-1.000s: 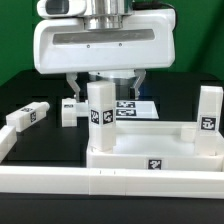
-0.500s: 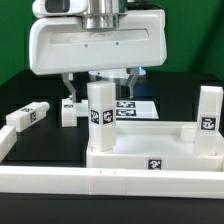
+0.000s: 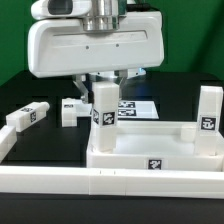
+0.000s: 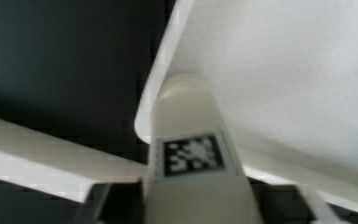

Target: Assemble desk

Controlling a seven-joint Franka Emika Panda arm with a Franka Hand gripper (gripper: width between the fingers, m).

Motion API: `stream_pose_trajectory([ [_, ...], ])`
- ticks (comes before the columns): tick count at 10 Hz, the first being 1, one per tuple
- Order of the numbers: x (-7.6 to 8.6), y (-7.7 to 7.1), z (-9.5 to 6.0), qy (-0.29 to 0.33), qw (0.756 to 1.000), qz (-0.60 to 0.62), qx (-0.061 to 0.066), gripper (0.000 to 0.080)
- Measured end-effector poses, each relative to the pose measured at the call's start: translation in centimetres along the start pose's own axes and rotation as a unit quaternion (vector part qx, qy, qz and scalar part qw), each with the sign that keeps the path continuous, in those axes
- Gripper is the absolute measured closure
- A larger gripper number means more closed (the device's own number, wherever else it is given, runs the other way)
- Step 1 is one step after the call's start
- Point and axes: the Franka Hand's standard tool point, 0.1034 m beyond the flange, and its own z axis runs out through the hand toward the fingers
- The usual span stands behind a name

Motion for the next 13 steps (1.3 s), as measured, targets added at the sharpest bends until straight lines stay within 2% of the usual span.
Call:
stream_pose_trajectory([
  [4,-0.1,0.1,0.0,0.002,0.999,0.038,0.001,0.0512],
  [6,-0.8,0.7,-0.1,0.009,0.988,0.152,0.003,0.0512],
  [9,-0.9,-0.5,-0.3,0.005,0.958,0.287,0.006,0.0512],
  [13,-0.6,-0.3,-0.1,0.014,0.886,0.464,0.006,0.0511],
])
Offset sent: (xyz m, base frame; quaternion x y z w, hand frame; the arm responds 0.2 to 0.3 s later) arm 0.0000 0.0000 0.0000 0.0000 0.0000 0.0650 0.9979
